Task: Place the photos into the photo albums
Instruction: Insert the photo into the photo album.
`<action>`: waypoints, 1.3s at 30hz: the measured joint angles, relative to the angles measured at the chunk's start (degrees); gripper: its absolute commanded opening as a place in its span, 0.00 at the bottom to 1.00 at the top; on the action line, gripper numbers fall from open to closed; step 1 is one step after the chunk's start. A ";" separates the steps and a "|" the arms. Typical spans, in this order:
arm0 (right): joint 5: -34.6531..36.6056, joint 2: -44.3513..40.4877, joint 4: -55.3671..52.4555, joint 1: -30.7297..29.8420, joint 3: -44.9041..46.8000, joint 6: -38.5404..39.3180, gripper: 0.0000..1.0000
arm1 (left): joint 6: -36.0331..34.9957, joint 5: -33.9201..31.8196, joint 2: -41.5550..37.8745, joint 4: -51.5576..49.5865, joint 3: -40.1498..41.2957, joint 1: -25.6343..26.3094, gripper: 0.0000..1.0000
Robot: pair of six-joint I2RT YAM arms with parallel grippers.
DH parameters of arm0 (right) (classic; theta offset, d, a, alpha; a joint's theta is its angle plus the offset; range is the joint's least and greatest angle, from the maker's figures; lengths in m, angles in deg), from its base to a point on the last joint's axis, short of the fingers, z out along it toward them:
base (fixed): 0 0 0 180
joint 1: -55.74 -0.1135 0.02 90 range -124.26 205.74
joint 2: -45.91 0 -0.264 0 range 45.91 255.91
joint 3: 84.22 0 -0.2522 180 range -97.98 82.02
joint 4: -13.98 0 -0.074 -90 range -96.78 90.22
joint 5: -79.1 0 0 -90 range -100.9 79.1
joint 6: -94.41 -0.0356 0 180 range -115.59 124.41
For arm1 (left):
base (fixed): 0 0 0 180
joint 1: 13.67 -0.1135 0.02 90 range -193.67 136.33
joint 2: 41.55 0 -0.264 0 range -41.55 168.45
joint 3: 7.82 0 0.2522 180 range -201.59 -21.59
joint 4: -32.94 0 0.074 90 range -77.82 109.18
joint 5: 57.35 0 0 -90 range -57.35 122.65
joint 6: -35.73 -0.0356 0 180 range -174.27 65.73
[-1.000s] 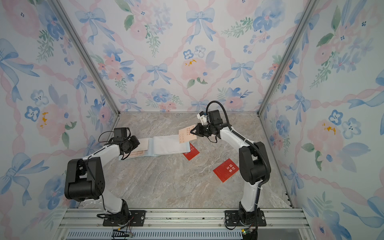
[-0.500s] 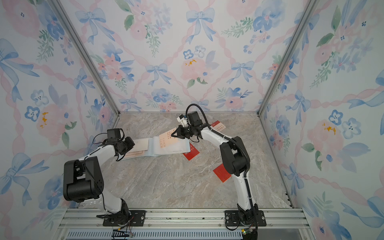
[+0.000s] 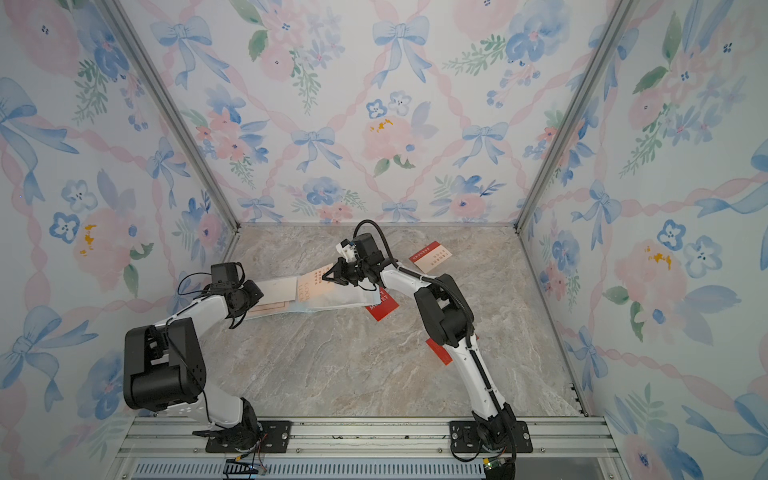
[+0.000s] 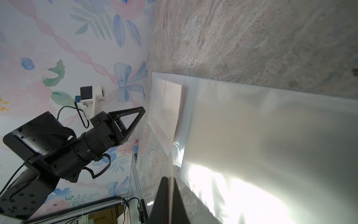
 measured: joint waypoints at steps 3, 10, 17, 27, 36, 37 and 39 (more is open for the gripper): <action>0.07 0.00 1.55 0.07 0.44 -1.11 0.01 | 0.02 -0.55 0.00 1.25 1.09 -0.66 0.04; 0.79 0.00 2.99 0.42 2.51 -1.81 0.01 | 0.07 -0.59 0.02 3.26 3.78 -3.96 0.05; 0.96 0.00 2.38 0.48 2.93 -0.98 0.01 | 0.11 0.39 0.98 6.93 3.52 -10.51 0.07; 2.58 0.00 -1.81 0.48 2.91 2.29 0.02 | 0.68 4.46 8.04 9.16 1.97 -12.81 0.08; 2.56 0.11 -1.81 0.48 1.77 2.05 0.02 | 0.68 7.30 8.98 11.74 2.19 -12.79 0.08; 2.56 0.20 -1.81 0.46 1.46 2.05 0.02 | 0.70 7.48 8.98 11.85 2.23 -12.79 0.08; 2.51 0.79 -1.75 0.42 0.28 1.86 0.02 | 0.70 7.82 8.98 12.22 2.43 -12.79 0.08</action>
